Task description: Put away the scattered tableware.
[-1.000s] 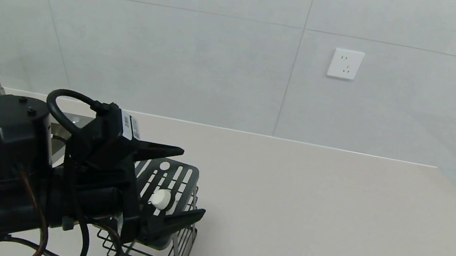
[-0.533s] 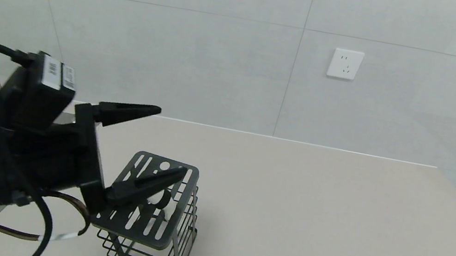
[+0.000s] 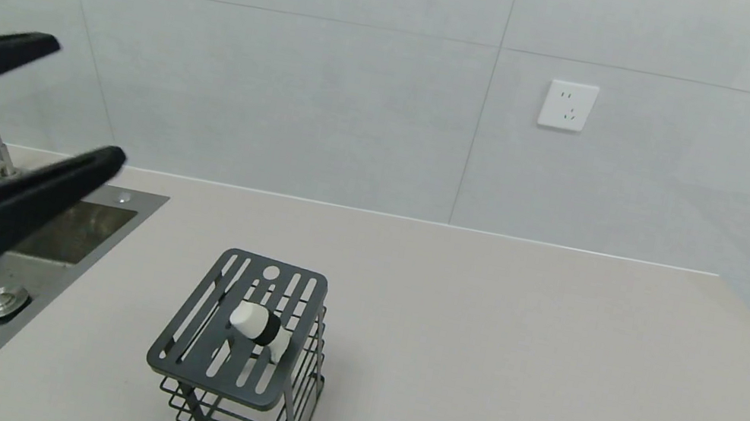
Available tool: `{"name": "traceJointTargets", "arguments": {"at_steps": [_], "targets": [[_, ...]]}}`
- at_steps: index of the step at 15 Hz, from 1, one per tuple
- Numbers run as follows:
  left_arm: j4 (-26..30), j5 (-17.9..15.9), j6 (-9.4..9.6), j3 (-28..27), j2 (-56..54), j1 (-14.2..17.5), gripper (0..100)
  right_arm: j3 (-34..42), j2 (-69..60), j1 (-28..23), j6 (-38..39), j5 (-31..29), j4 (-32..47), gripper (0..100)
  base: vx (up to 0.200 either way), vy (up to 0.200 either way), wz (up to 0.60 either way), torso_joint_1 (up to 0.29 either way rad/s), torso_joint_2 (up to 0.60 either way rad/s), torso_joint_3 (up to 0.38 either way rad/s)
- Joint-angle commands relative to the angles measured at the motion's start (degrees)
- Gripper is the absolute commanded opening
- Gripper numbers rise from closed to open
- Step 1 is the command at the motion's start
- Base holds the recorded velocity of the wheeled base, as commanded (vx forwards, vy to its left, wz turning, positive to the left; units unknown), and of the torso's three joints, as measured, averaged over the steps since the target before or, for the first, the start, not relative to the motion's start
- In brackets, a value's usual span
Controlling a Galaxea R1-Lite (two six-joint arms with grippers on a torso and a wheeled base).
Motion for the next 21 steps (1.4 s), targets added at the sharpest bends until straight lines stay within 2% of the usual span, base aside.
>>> {"name": "traceJointTargets", "arguments": {"at_steps": [1, 3, 4, 5, 6, 10, 13, 15, 16, 17, 18, 19, 20, 21], "targets": [[0.77, -0.05, -1.9, 1.95, -13.0, 7.95, 100, 0.0, 0.07, 0.01, -0.01, 0.05, -0.02, 0, 0.0, 0.0, 0.0, 0.0, 0.0, 0.0], [1.21, 0.03, -2.86, 6.96, -21.44, 13.05, 100, 0.0, 0.07, 0.01, -0.1, 0.05, -0.02, 0, 0.0, 0.0, 0.0, 0.0, 0.0, 0.0], [2.26, -0.05, -4.44, 9.34, -25.65, 16.12, 100, 0.0, 0.07, 0.01, -0.1, 0.05, -0.02, 0, 0.0, 0.0, 0.0, 0.0, 0.0, 0.0], [3.58, -0.14, -5.59, 10.57, -28.2, 17.79, 100, 0.0, 0.07, 0.01, -0.1, 0.05, -0.02, 0, 0.0, 0.0, 0.0, 0.0, 0.0, 0.0], [5.69, -0.14, -7.26, 12.41, -31.28, 18.76, 100, 0.0, 0.07, 0.01, -0.1, 0.05, -0.02, 0, 0.0, 0.0, 0.0, 0.0, 0.0, 0.0], [6.22, -0.67, -7.43, 20.85, -39.98, 20.08, 100, 0.0, 0.07, 0.01, -0.1, 0.05, -0.02, 0, 0.0, 0.0, 0.0, 0.0, 0.0, 0.0], [8.15, -0.49, -7.96, 24.37, -45.61, 22.01, 100, 0.0, 0.07, 0.01, -0.28, 0.05, -0.02, 0, 0.0, 0.0, 0.0, 0.0, 0.0, 0.0], [15.89, -0.49, -7.78, 25.24, -49.91, 21.84, 100, 0.0, 0.07, 0.01, -0.28, 0.05, -0.02, 0, 0.0, 0.0, 0.0, 0.0, 0.0, 0.0], [21.69, -0.58, -6.73, 25.33, -51.85, 20.96, 100, 0.0, 0.07, 0.01, -0.28, 0.05, -0.02, 0, 0.0, 0.0, 0.0, 0.0, 0.0, 0.0], [21.69, -0.58, -6.73, 25.33, -51.85, 20.96, 100, 0.0, 0.07, 0.01, -0.28, 0.05, -0.02, 0, 0.0, 0.0, 0.0, 0.0, 0.0, 0.0], [26.79, -0.76, -6.64, 25.33, -55.1, 18.5, 100, 0.0, 0.07, 0.01, -0.28, 0.05, -0.1, 0, 0.0, 0.0, 0.0, 0.0, 0.0, 0.0], [33.47, 0.03, -6.99, 25.33, -55.63, 18.67, 100, 0.0, 0.07, 0.01, -0.28, 0.05, -0.1, 0, 0.0, 0.0, 0.0, 0.0, 0.0, 0.0], [40.23, 4.25, -6.91, 25.33, -55.63, 18.67, 100, 0.0, 0.07, 0.01, -0.19, -0.03, -0.1, 0, 0.0, 0.0, 0.0, 0.0, 0.0, 0.0], [47.62, 11.55, -6.29, 25.33, -55.63, 18.67, 100, 0.0, 0.07, 0.01, 0.25, -1.09, -0.1, 0, 0.0, 0.0, 0.0, 0.0, 0.0, 0.0]]}}
